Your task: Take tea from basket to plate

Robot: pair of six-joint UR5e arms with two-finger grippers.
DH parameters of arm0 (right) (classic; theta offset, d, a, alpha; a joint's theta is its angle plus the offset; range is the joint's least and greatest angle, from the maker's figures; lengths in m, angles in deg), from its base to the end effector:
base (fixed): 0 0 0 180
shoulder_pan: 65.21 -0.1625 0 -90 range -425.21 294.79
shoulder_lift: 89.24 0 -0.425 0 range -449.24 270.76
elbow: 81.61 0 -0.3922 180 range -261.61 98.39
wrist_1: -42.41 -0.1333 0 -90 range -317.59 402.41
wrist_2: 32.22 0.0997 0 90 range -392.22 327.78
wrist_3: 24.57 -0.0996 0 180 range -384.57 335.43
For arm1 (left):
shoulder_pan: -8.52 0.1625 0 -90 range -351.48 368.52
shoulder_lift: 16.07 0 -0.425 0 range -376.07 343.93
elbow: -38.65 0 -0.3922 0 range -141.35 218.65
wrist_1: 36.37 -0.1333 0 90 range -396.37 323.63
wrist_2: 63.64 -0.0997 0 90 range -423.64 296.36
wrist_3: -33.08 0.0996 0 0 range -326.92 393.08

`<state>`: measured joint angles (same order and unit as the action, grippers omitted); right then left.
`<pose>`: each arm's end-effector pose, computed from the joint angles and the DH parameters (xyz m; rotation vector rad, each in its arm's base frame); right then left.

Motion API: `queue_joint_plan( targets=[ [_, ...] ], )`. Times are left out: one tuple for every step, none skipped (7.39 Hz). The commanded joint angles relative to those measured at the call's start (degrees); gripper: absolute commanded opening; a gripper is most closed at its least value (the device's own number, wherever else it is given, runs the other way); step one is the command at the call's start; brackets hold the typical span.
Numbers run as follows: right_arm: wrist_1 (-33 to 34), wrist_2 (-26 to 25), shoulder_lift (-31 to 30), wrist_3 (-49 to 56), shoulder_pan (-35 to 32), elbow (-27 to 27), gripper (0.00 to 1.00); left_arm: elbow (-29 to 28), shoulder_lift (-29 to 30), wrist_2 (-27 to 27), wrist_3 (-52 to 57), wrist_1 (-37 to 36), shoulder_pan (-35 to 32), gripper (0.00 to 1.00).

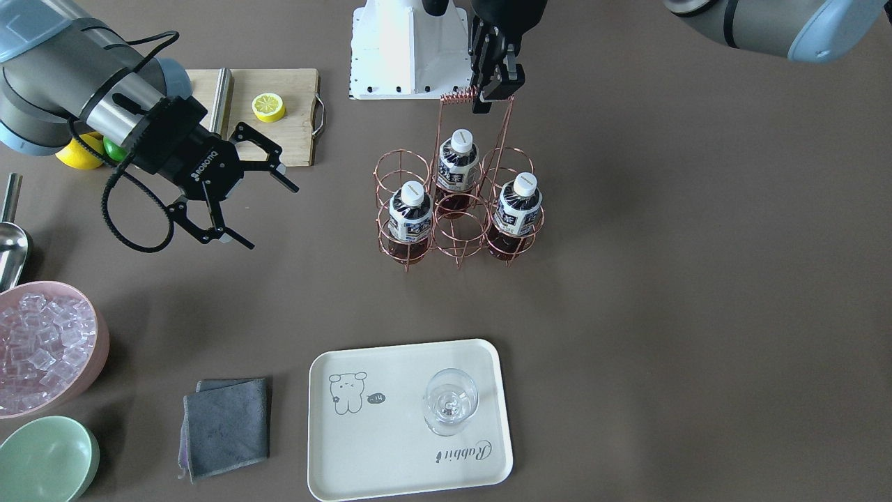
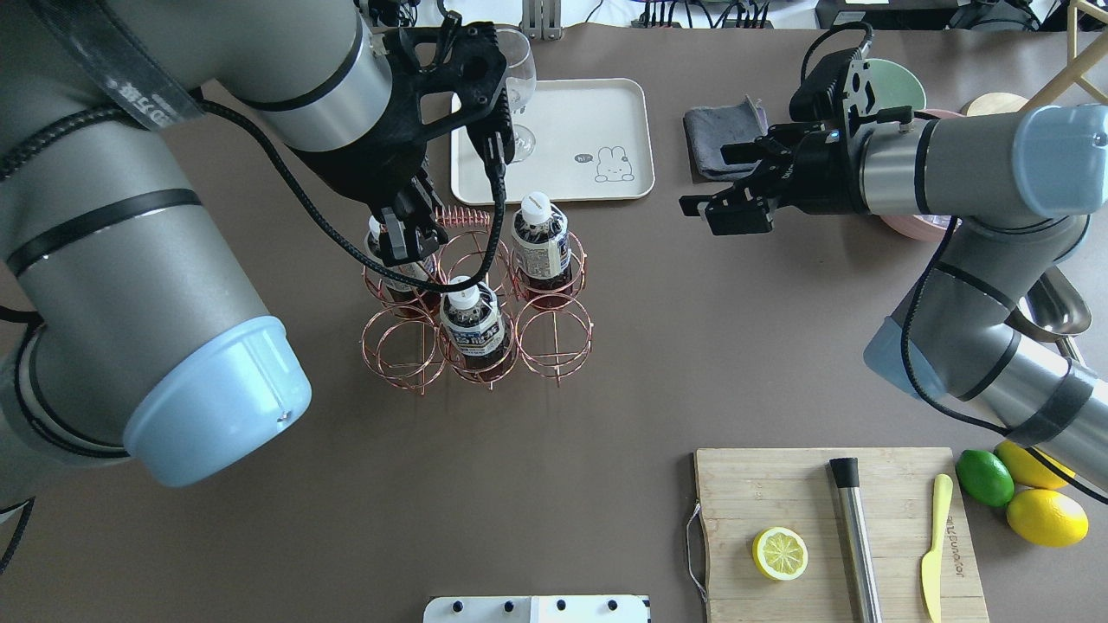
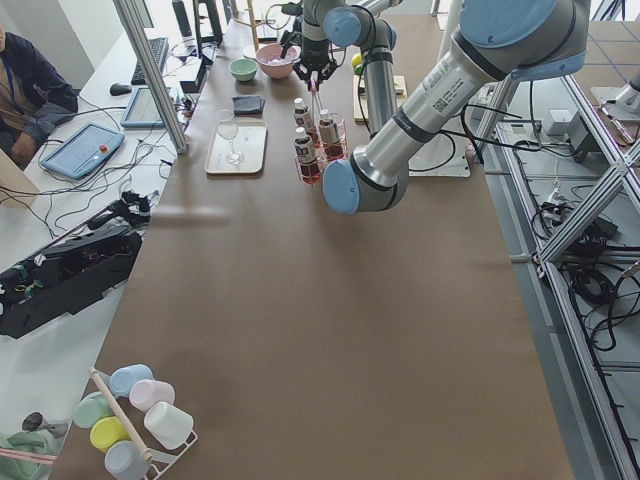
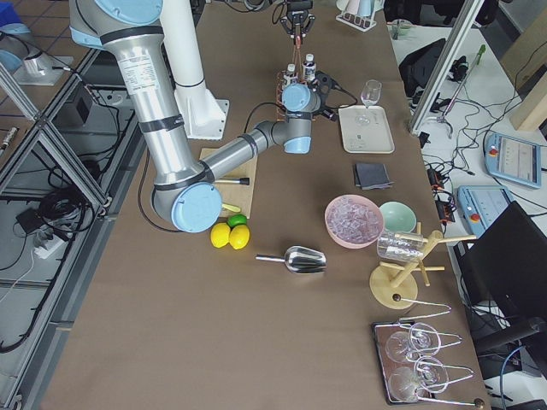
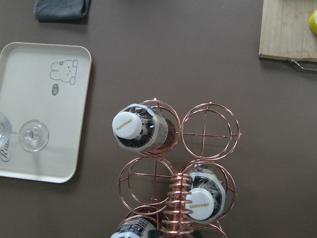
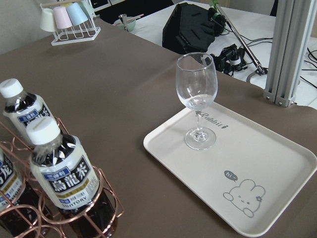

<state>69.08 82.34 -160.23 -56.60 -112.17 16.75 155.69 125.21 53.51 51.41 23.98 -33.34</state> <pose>-0.3260 -0.4838 0.2832 1.0375 -1.2222 -0.4881 0.3461 -0.4280 0.0279 0.7432 0.6932 1.2675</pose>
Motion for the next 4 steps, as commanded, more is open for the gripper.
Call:
queue_joint_plan(
  targets=[
    [-1.26, -3.37, 2.17, -1.8, 2.84, -0.01, 1.0, -0.76, 0.31, -6.56, -3.64, 1.61, 5.27, 0.0],
    [-3.88, -4.85, 2.08, -1.8, 3.28, -1.4, 1.0, -1.19, 0.31, -7.63, -4.26, 2.31, 6.25, 0.0],
    [-6.95, -7.13, 2.08, -1.8, 4.67, -2.98, 1.0, -1.63, 0.23, -7.73, -4.27, 2.92, 6.35, 0.0],
    [-7.42, -9.07, 2.17, -1.8, 5.99, -3.34, 0.99, -1.55, 0.05, -7.73, -4.27, 3.02, 6.35, 0.0]
  ],
)
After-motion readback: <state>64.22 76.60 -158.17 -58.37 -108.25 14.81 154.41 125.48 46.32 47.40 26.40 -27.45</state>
